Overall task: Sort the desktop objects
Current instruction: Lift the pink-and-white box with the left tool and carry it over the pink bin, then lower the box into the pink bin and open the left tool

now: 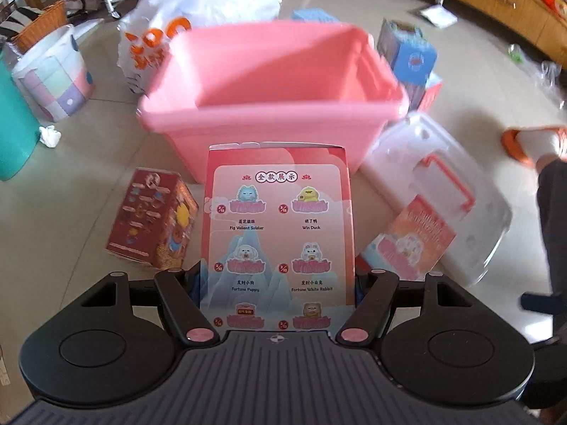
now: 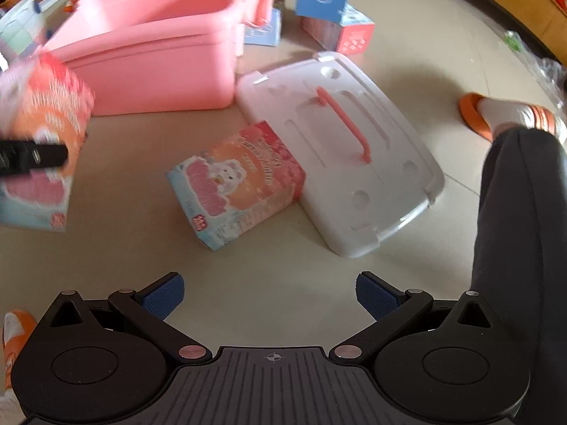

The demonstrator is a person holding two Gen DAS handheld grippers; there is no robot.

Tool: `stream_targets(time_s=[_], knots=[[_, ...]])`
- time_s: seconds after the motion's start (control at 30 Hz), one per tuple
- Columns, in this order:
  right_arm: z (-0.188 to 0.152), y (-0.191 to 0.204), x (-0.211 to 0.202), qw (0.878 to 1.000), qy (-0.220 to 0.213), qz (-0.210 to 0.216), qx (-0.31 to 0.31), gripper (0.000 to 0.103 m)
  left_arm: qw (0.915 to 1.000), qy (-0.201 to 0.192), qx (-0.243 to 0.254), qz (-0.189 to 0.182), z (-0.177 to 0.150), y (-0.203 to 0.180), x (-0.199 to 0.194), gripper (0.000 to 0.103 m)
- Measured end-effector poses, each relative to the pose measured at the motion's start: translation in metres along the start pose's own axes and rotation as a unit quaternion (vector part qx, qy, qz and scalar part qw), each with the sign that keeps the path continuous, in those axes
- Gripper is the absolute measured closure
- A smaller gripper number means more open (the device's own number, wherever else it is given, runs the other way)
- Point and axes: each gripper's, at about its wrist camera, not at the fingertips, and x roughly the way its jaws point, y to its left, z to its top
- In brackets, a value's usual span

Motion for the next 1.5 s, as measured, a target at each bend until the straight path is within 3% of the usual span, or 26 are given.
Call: stream_targets(time_s=[0.33,0.6,0.77,0.97,1.2,1.5], knots=[[0.002,-0.008,0.003,1.000,0.020,0.016,0.009,0.000,0.9981,-0.059,0.011,-0.012,0.075,0.003,-0.039,0.032],[0.006,-0.017,-0.002,0.999,0.027,0.036,0.009,0.000,0.9974,-0.070,0.006,-0.011,0.148,0.005,-0.012,0.032],[0.010,-0.028,0.002,0.998,0.041,0.042,0.034,0.000,0.9987,-0.033,-0.034,-0.019,0.179,0.017,0.034,0.032],[0.013,-0.027,0.018,0.995,0.071,0.055,0.045,0.000,0.9999,-0.008,-0.007,-0.006,0.191,0.022,0.084,0.032],[0.016,-0.023,0.032,0.996,0.084,0.034,0.025,0.000,0.9983,0.047,0.021,-0.029,0.189,0.012,0.141,0.032],[0.019,-0.022,0.047,0.994,0.105,0.031,0.023,0.000,0.9946,0.098,0.019,-0.028,0.175,0.011,0.192,0.032]])
